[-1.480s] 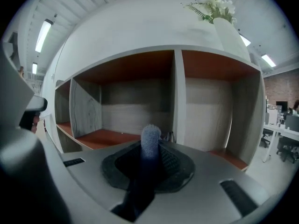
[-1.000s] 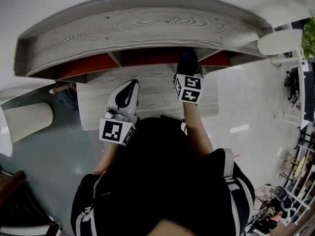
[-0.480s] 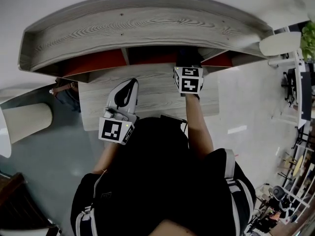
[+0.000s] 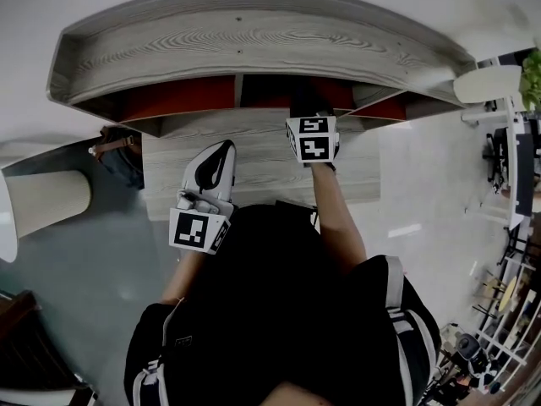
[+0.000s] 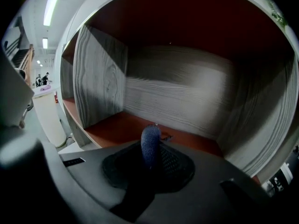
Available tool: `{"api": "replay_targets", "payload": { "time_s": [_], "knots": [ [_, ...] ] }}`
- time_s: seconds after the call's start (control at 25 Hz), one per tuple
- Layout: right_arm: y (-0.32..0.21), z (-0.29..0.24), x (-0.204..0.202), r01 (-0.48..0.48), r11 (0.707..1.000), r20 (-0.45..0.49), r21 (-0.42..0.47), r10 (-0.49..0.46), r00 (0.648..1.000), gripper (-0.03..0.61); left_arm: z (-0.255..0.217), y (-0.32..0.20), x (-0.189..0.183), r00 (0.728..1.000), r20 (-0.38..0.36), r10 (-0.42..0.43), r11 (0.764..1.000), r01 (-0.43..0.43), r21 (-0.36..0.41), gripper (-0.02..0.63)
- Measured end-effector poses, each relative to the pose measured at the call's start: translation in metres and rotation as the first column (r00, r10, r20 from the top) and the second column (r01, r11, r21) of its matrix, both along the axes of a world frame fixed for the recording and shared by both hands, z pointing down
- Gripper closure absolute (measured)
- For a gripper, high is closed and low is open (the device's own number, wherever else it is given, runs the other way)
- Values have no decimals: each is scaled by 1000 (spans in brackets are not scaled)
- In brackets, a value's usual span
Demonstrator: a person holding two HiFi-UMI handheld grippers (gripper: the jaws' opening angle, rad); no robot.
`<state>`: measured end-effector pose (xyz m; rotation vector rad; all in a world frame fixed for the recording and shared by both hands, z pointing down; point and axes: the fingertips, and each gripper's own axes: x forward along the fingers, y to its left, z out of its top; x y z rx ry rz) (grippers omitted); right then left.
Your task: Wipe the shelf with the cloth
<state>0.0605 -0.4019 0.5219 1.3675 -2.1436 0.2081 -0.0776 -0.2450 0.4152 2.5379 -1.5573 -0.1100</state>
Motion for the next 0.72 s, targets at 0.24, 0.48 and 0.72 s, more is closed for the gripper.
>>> {"api": "replay_targets", "payload": {
  "time_s": [0.24, 0.48, 0.72],
  "knots": [
    [9, 2, -45, 112, 994, 1, -3, -112, 994, 525, -1, 7, -12, 1000, -1, -29, 1000, 29, 7, 609],
    [23, -1, -84, 224, 975, 11, -1, -224, 974, 525, -3, 15, -27, 997, -4, -74, 997, 74, 9, 609],
    [32, 1, -104, 311, 950, -3, -2, -311, 950, 525, -2, 18, -34, 995, -10, -102, 995, 102, 10, 609]
  ]
}}
